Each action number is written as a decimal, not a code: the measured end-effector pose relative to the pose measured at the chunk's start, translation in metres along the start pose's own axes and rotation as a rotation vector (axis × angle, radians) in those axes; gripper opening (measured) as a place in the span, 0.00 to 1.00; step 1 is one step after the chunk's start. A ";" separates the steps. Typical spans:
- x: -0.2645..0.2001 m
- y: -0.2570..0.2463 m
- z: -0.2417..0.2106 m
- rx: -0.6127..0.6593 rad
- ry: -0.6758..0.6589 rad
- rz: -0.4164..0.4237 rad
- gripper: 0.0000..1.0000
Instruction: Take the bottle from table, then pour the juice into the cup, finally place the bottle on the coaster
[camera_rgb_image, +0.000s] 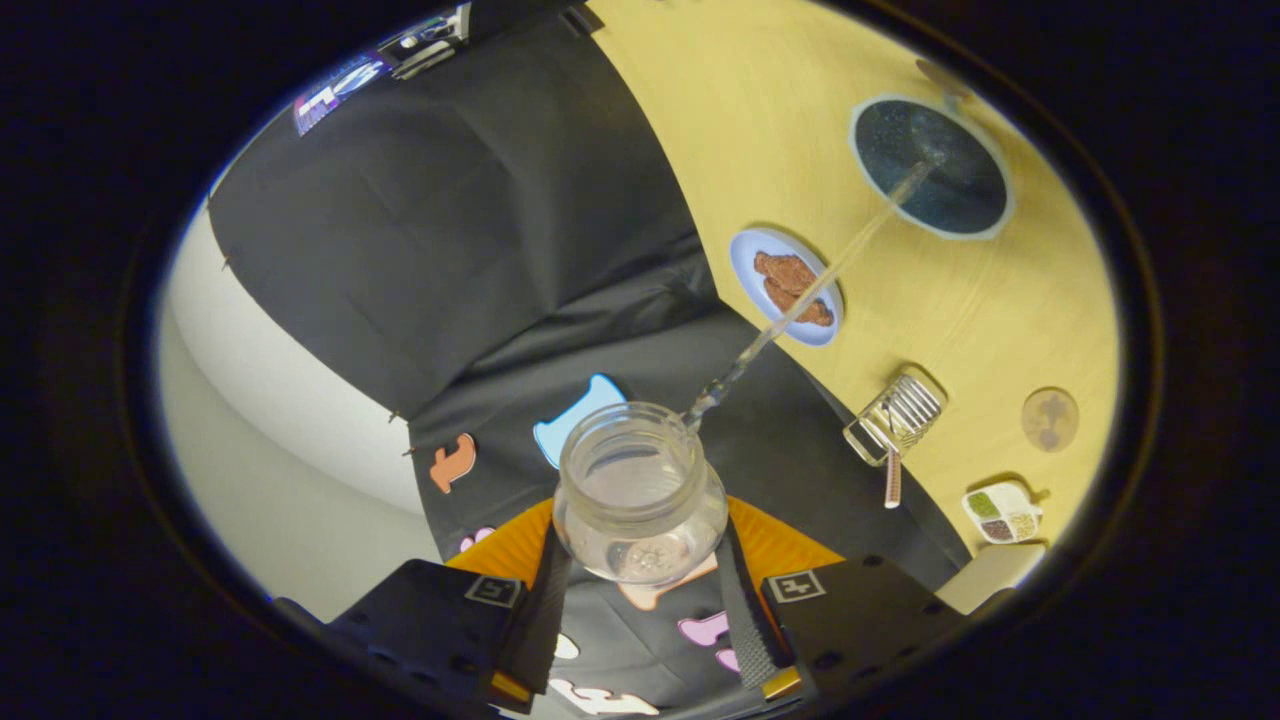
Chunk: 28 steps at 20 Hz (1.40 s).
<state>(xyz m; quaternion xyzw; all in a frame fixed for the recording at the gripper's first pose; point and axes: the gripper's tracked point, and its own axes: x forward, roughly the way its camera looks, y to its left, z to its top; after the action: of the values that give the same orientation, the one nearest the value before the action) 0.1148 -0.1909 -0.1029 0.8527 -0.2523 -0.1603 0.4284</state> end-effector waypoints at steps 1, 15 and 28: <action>0.000 0.001 -0.002 0.004 0.001 0.001 0.74; 0.003 0.007 -0.007 -0.030 -0.016 -0.010 0.74; -0.024 -0.059 0.016 -0.758 0.017 -0.260 0.74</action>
<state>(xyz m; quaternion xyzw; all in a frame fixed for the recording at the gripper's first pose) 0.1047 -0.1577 -0.1583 0.6604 -0.0620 -0.2879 0.6908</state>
